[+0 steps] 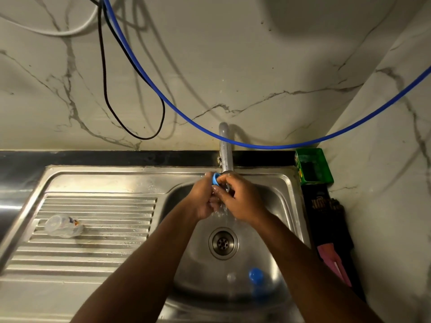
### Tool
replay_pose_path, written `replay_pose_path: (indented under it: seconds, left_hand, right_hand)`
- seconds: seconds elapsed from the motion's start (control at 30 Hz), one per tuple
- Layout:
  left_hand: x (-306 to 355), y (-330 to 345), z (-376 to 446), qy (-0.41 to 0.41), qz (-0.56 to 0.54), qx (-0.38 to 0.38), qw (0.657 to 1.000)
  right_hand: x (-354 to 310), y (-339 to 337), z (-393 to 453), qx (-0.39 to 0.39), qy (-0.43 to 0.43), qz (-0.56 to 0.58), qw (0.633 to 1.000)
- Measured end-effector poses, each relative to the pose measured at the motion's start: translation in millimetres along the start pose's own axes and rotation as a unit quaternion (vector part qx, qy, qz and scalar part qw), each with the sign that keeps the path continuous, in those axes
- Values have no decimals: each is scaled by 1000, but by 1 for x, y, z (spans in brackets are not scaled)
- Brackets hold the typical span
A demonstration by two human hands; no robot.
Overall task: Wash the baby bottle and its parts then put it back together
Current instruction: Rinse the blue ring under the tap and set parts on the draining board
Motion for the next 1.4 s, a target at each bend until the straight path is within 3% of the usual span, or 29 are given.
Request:
replay_pose_path:
  seconds: [0.1,0.17,0.27,0.33,0.4,0.5,0.6,0.7,0.77,0.87,0.97,1.03,1.17,1.27,1.33,1.4]
  left_hand:
    - [-1,5,-2,25,80,14,996]
    - [-4,11,2,57,43,16,997]
    - [-2,9,2,-18,-47,-46,998]
    - [-2,5,0,-46,1,-65,997]
    - [-6,8,1,0,95,-34,995]
    - [-11,22,1,90,63,-5,994]
    - [-4,18,2,81,-12,44,996]
    - [3,7,0,-15,-38,49,998]
    - [3,2,0,-52,-30,47,997]
    - [2,3,2,-41,-12,58,997]
    - [3,7,4,-8,-5,63,998]
    - [8,8,5,-10,9,46,999]
    - [8,8,1,-39,69,-16,997]
    - [-4,18,2,22,129,18,991]
    - [-9,22,5,43,76,34,996]
    - [-6,18,7,21,9,30,999]
  right_hand:
    - [7,-9,6,46,82,42,995]
    - [8,-4,7,50,134,110,984]
    - [3,-1,-3,9,50,99,994]
    - [9,-12,-6,6,-7,40,999]
    - [14,-21,-2,65,45,23,997]
    - [11,-12,3,87,122,56,987]
    - [4,-5,-2,43,24,41,998]
    - [11,-9,-7,-3,-119,-118,986]
    - [9,-8,-8,-1,-143,-193,971]
    - [4,-1,-9,31,-133,-243,960]
    - [2,5,-6,29,-31,-74,996]
    - [0,3,-8,10,-24,41,999]
    - [13,-18,-8,35,-140,-60,988]
    - [22,-20,-2,90,-54,-52,993]
    - [16,-15,-1,108,26,38,993]
    - [9,-6,-5,68,41,123,989]
Point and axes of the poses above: each hand's wrist, its own z-axis towards the middle knuckle, its own y-axis out of the palm, x = y × z, the point moved 3 cm from there along z, towards the middle knuckle, and after that the axes turned 1 degree about -y, right-handed, at the moved point
